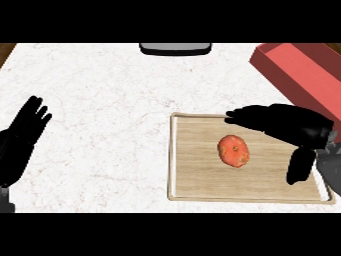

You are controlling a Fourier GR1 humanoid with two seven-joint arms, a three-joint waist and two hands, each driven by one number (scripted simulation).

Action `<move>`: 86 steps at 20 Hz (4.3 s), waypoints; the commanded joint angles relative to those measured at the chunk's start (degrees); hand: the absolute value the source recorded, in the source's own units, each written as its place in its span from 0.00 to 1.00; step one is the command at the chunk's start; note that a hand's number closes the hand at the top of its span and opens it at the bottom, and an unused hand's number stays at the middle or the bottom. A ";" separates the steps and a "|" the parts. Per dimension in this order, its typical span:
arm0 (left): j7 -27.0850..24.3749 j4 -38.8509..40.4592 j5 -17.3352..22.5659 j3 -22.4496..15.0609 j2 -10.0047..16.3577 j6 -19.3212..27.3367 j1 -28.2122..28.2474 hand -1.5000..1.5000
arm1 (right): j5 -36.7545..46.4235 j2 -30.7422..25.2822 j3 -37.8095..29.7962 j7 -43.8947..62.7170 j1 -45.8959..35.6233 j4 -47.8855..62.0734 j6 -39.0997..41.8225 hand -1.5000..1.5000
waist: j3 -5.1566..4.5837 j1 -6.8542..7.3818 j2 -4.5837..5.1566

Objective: Pick the squash from the tray and place it in the cardboard box

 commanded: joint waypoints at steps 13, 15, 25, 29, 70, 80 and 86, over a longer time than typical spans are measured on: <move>5.78 -3.41 -1.69 4.84 -2.11 -3.86 0.19 0.50 | 13.32 7.93 -1.56 -2.85 3.41 -2.49 1.06 0.00 | 0.00 -0.07 -0.06; 6.30 -5.39 -2.57 3.89 -4.12 -3.01 0.04 0.50 | 15.21 9.64 -1.75 -4.17 2.10 0.80 0.06 0.00 | 0.00 0.05 -0.01; 6.21 -0.76 -5.26 6.73 -5.14 -4.32 -4.01 0.50 | 21.88 12.11 -3.02 -4.99 3.31 1.63 0.47 0.00 | -0.01 -0.15 0.02; 2.45 -0.26 -7.39 6.35 -7.09 -5.48 -0.10 0.50 | 24.55 12.86 -2.88 -5.72 3.98 2.80 0.29 0.00 | -0.01 -0.05 0.00; 5.92 -4.24 -8.58 10.94 -9.55 -10.35 -0.13 0.50 | 39.27 22.67 -9.72 -15.33 0.09 23.28 -14.64 1.00 | 0.01 0.37 0.09; 5.30 -1.61 -9.85 9.59 -10.93 -8.99 -3.42 0.50 | 41.43 30.19 -29.53 19.70 -14.56 36.51 -23.26 1.00 | 0.03 1.50 0.65; 4.69 -2.17 -9.11 10.94 -10.20 -10.39 -0.32 0.50 | 39.48 29.12 -28.96 19.57 -20.07 29.20 -22.35 1.00 | -0.02 0.19 -0.07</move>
